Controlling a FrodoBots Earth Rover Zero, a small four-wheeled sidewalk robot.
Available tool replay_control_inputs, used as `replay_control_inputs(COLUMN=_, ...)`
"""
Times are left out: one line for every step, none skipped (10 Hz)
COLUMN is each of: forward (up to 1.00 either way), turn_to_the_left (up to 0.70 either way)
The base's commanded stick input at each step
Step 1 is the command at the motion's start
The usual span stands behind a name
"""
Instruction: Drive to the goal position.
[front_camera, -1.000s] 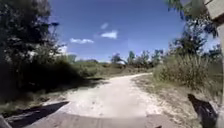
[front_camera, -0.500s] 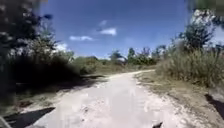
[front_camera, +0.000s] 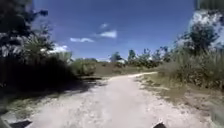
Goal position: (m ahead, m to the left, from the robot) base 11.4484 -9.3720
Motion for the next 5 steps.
replay_control_inputs(forward=0.85, turn_to_the_left=0.00)
replay_control_inputs(forward=0.85, turn_to_the_left=0.00)
replay_control_inputs(forward=0.85, turn_to_the_left=0.00)
replay_control_inputs(forward=0.85, turn_to_the_left=0.00)
replay_control_inputs(forward=0.85, turn_to_the_left=0.00)
